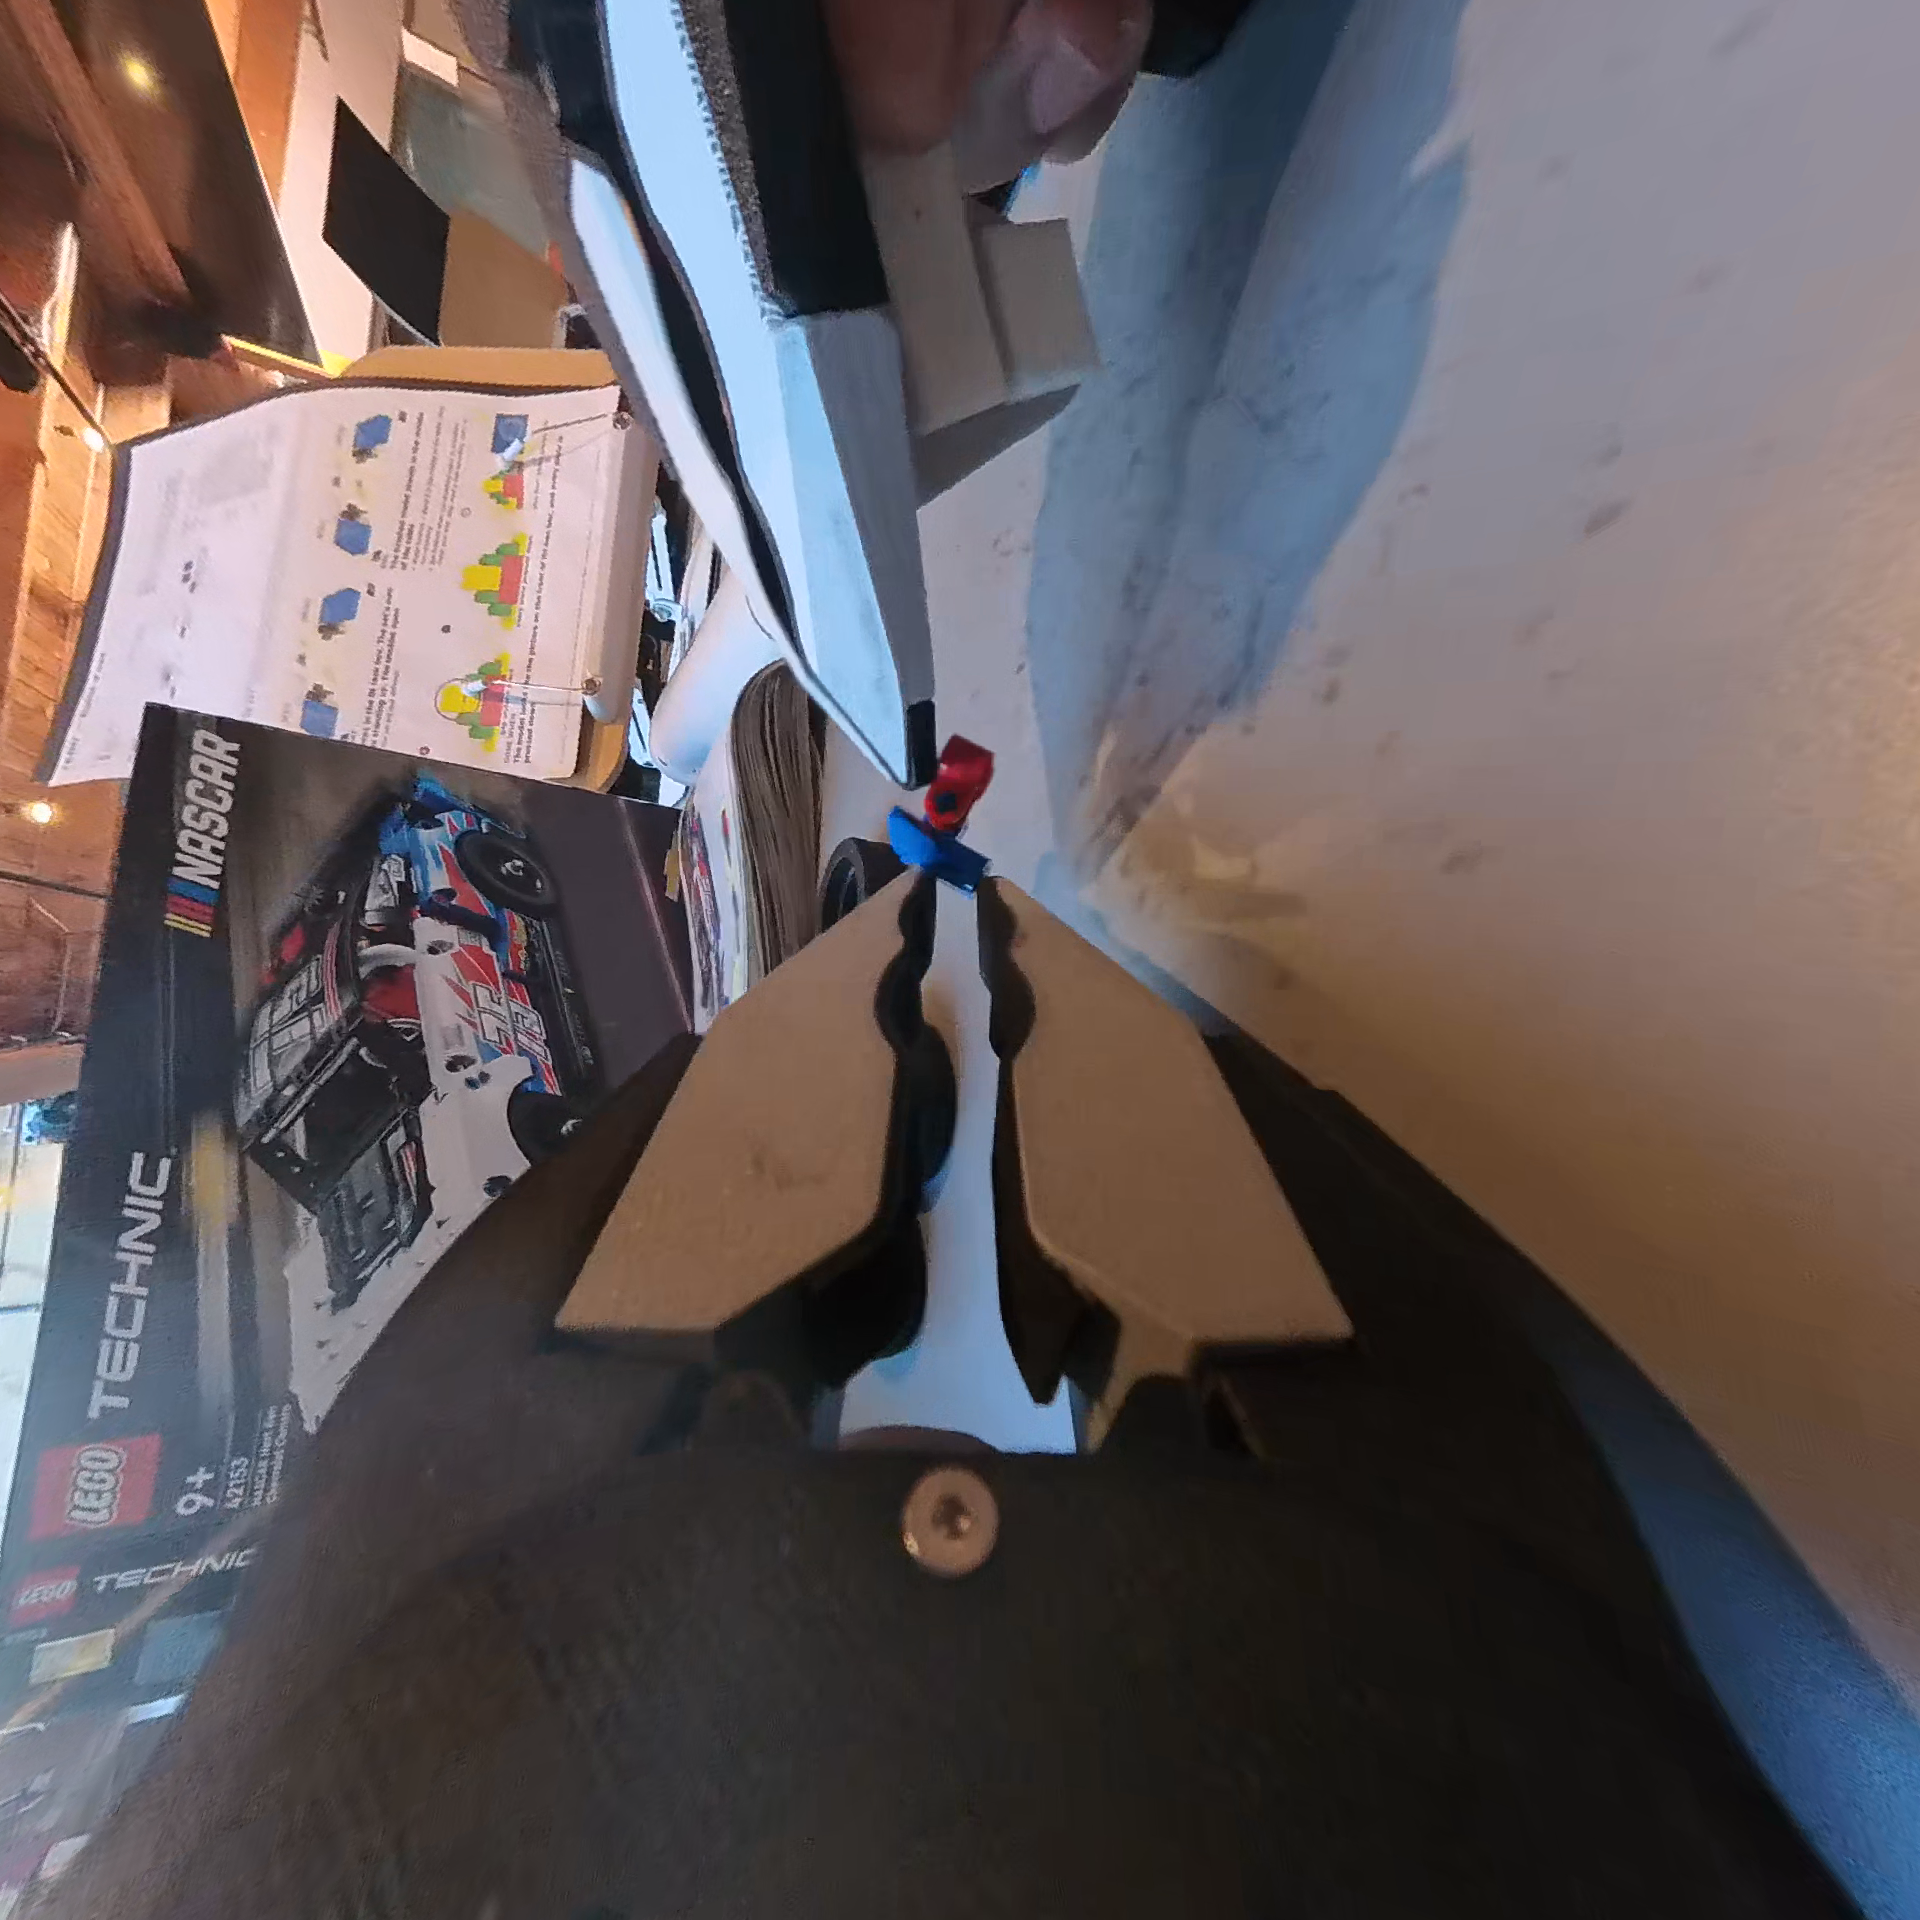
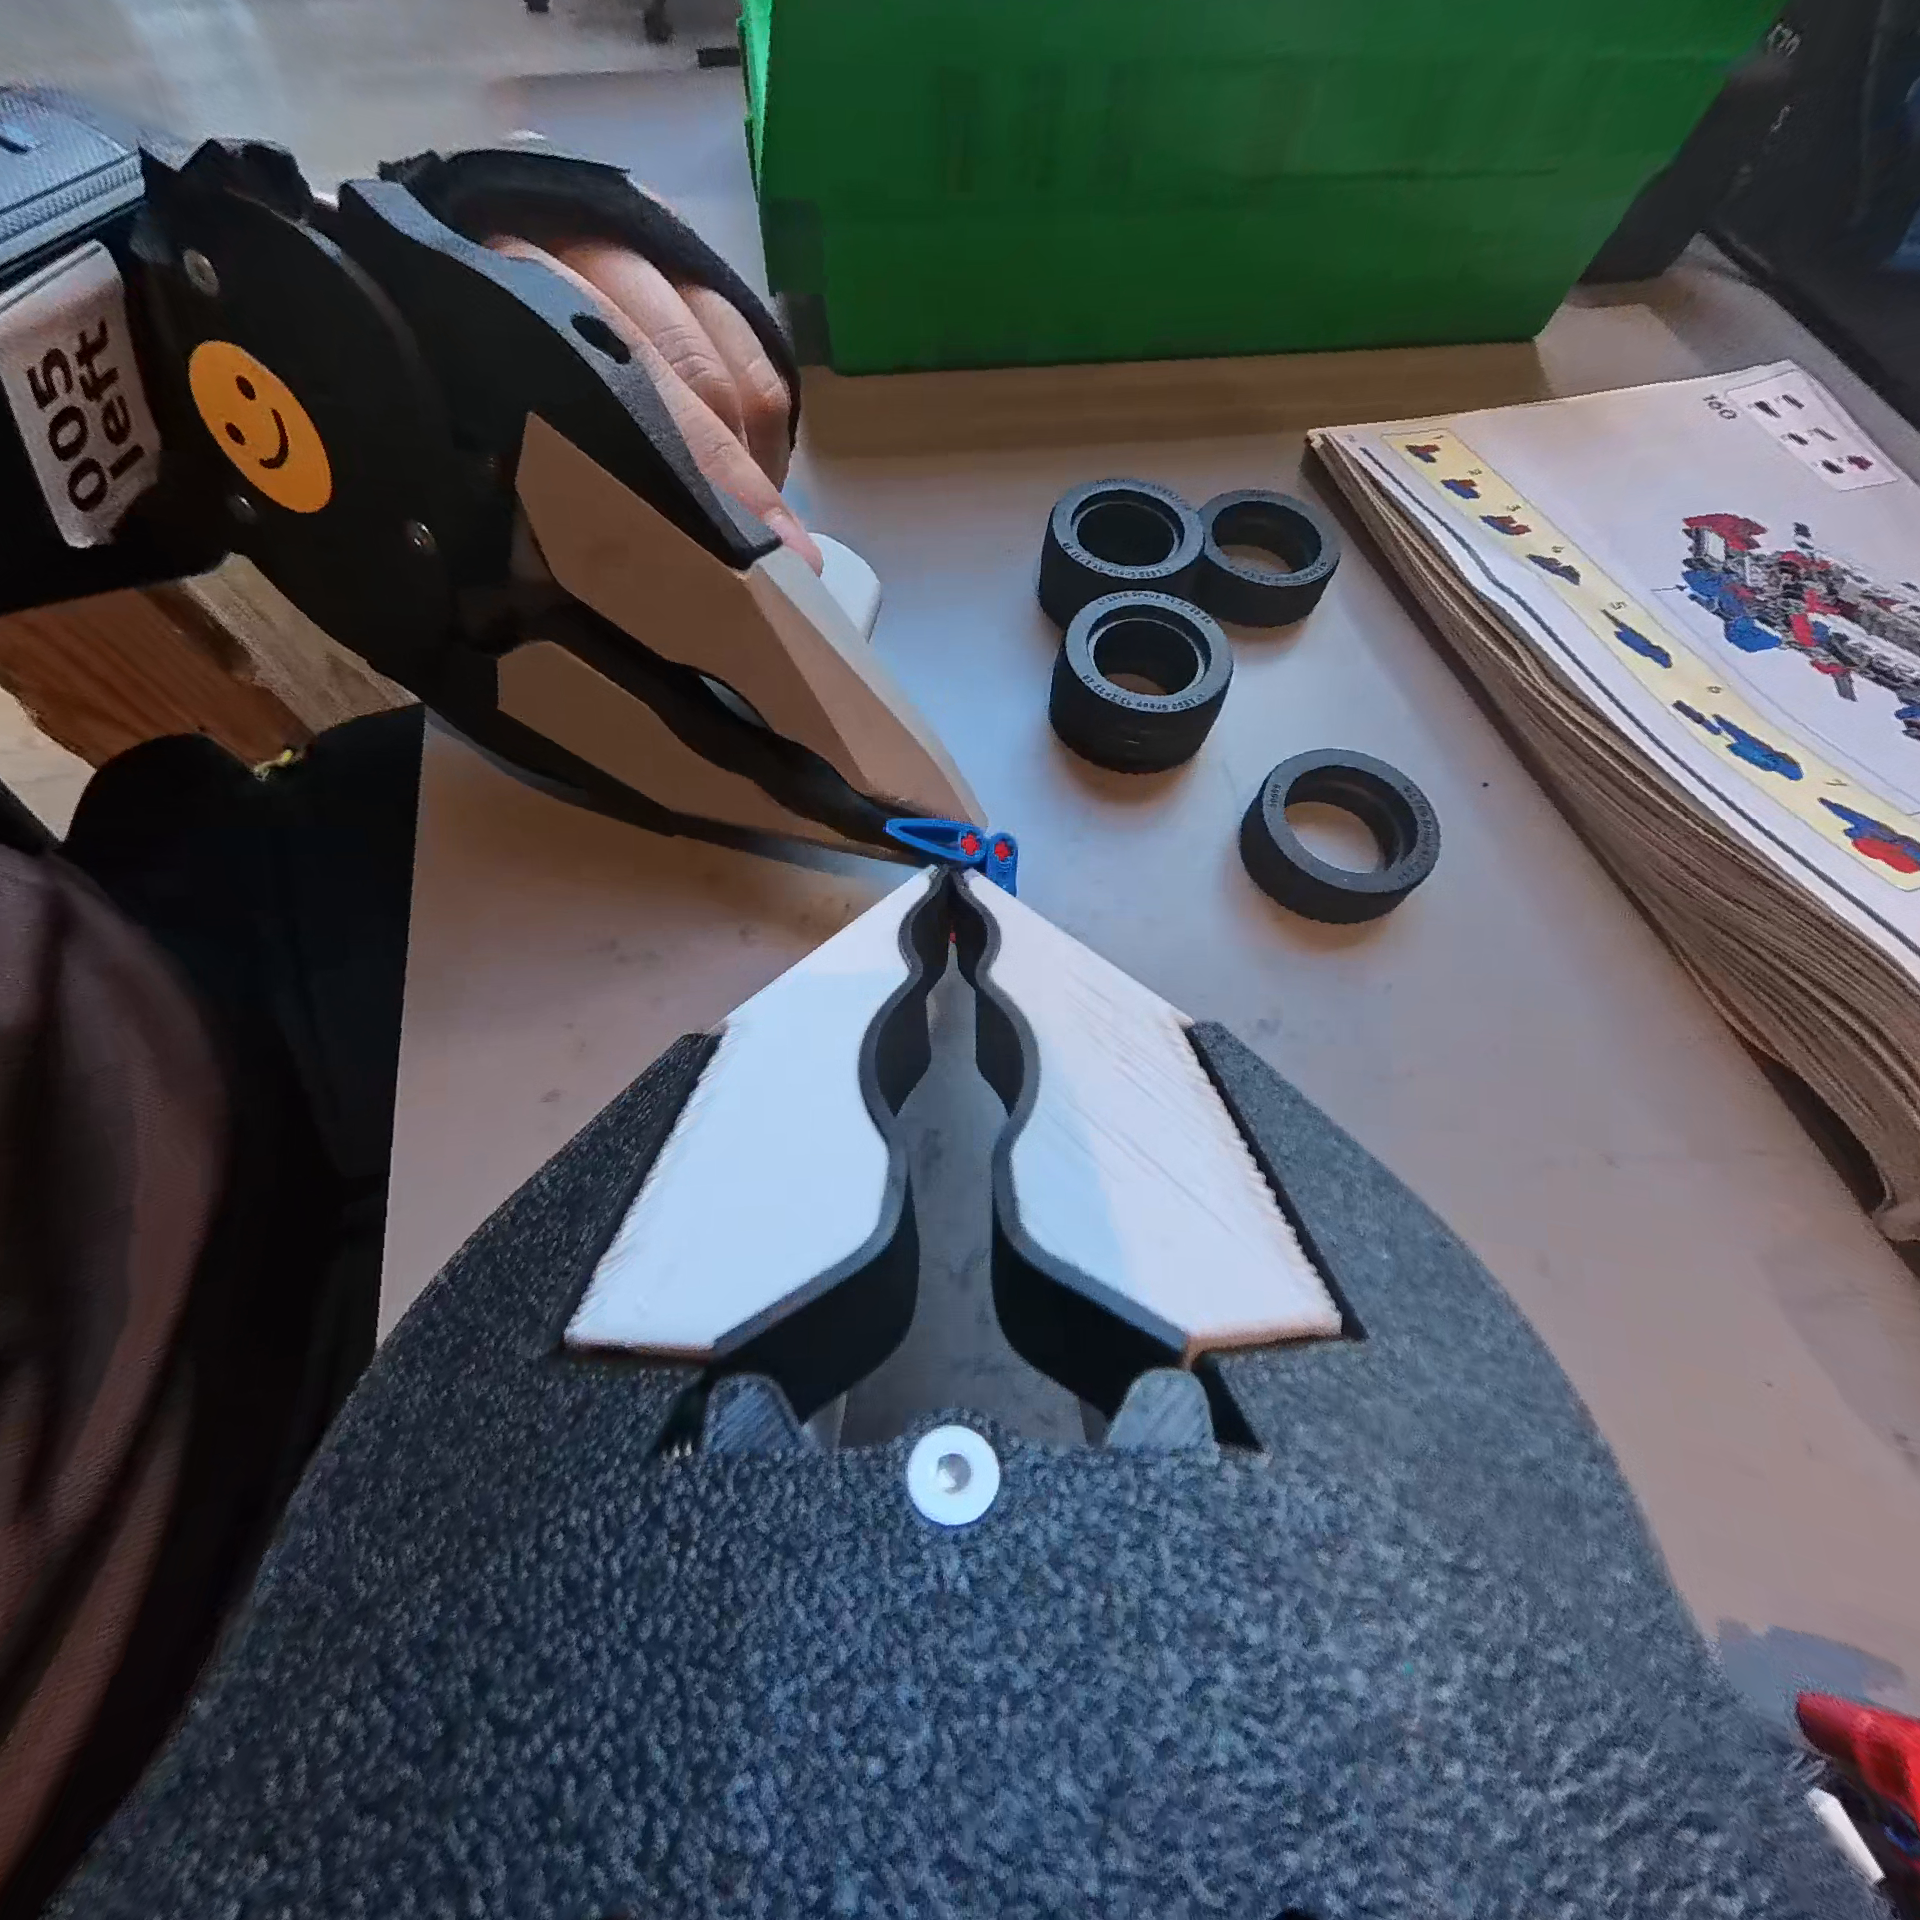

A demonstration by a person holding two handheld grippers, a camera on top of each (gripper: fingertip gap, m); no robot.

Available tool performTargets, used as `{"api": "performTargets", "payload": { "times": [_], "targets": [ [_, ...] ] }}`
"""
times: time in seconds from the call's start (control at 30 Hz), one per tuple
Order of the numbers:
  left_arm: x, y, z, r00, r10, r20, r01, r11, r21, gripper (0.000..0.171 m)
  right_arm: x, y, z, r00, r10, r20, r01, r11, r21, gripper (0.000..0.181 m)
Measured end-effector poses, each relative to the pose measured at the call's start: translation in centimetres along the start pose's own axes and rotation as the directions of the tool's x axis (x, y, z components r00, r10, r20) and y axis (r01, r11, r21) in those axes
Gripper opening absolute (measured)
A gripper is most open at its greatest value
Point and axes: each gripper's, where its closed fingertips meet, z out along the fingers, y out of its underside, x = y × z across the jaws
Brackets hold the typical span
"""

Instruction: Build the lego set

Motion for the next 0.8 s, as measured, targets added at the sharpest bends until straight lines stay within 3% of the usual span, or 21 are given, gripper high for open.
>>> {"api": "performTargets", "payload": {
  "times": [0.03,0.2,0.37,0.8],
  "targets": [
    [-0.1,0.0,0.0,1.000,-0.003,0.005,0.003,1.000,0.002,0.006,0.1,0.0,0.0,1.000,0.006,0.001,-0.006,1.000,0.002,0.000],
    [-0.6,0.3,0.0,1.000,-0.007,0.030,0.007,1.000,-0.012,0.006,0.3,-0.2,-0.2,1.000,0.020,-0.010,-0.020,1.000,0.020,0.000],
    [-1.6,0.2,-0.2,0.996,-0.012,0.083,0.013,1.000,-0.005,0.005,0.1,-0.6,-0.5,0.999,0.029,0.018,-0.030,0.998,0.047,0.020],
    [-1.9,-0.7,-0.6,0.994,-0.028,0.102,0.023,0.999,0.048,0.005,-0.1,-0.5,-0.4,0.999,0.023,0.029,-0.024,0.999,0.043,0.025]
  ]
}}
